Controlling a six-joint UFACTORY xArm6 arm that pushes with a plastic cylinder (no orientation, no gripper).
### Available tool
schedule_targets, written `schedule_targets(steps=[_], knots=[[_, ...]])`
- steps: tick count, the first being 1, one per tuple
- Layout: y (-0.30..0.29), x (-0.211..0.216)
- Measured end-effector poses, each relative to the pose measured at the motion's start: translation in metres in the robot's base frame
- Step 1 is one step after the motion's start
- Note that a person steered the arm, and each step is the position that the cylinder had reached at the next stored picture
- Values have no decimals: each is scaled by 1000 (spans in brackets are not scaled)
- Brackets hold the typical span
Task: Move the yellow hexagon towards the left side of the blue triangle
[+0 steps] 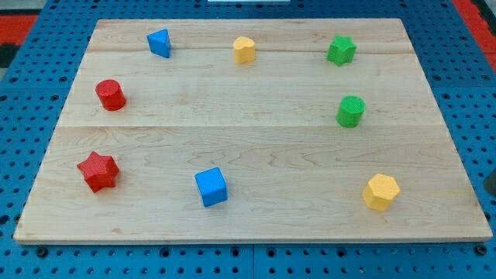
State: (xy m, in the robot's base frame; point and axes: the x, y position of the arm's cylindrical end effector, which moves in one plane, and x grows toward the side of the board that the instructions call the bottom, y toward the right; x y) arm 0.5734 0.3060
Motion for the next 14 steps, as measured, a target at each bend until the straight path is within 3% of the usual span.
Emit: schedule_targets(steps=[2,3,5,6,8,9,10,11,12,14], knots=[[-158,-25],[-125,-15],[-206,32],[-209,-21],[-128,-31],[-128,-61],[-212,-71],[-239,-67],[-225,-57],[-310,-66]])
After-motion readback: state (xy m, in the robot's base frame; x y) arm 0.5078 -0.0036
